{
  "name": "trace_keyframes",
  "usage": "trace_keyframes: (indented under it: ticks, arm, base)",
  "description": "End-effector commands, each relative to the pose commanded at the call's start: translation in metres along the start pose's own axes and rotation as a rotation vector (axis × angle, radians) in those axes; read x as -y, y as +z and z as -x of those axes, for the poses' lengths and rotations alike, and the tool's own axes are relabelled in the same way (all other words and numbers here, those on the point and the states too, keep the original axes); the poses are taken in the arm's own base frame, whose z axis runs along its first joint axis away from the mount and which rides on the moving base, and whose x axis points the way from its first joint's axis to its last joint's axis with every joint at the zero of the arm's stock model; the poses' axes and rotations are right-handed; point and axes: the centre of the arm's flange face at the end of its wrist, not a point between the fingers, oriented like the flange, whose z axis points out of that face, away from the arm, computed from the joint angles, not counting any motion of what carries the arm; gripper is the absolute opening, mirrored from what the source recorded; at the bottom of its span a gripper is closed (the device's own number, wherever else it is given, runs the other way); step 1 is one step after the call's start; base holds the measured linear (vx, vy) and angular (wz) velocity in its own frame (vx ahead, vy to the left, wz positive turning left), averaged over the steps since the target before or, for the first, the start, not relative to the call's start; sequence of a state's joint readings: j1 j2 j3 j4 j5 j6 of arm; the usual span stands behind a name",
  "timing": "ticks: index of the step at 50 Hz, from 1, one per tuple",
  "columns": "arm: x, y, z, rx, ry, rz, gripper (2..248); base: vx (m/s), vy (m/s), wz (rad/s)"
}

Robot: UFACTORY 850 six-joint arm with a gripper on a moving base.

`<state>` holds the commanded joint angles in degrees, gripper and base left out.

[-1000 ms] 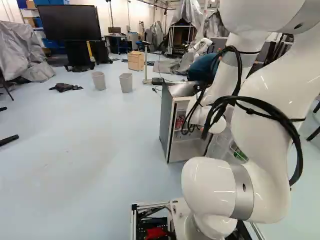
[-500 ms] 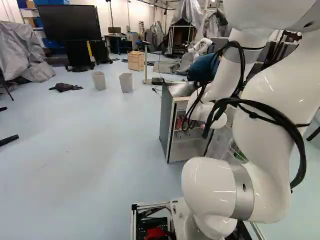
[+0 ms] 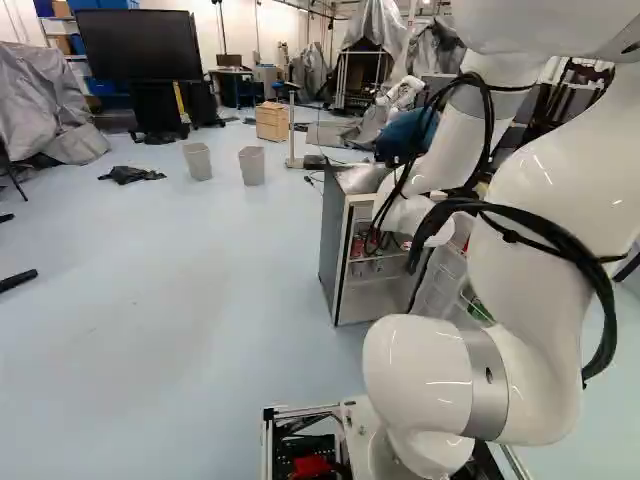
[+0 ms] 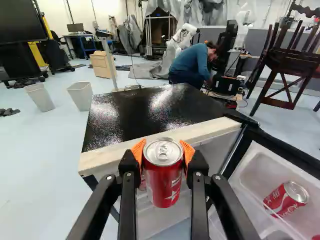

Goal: Grab a drink from the fridge

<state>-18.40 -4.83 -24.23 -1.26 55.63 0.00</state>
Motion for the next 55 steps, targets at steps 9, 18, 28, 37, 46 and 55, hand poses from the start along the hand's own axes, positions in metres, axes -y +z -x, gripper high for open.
trace_keyframes:
  ticks: [9, 18, 28, 37, 46, 55]
  arm:
    - [0.001, 0.003, -0.008, 0.005, -0.001, -0.003, 100]
    - [0.003, 0.007, -0.015, 0.011, -0.003, -0.007, 100]
    - [0.004, 0.010, -0.024, 0.017, -0.004, -0.010, 100]
    - [0.006, 0.014, -0.032, 0.023, -0.006, -0.014, 100]
    - [0.008, 0.019, -0.040, 0.029, -0.007, -0.017, 100]
    - [0.009, 0.024, -0.049, 0.035, -0.009, -0.022, 100]
  base:
    - [0.000, 0.000, 0.000]
    - [0.000, 0.000, 0.000]
    - [0.000, 0.000, 0.000]
    - [0.000, 0.000, 0.000]
    - [0.000, 0.000, 0.000]
    - [0.000, 0.000, 0.000]
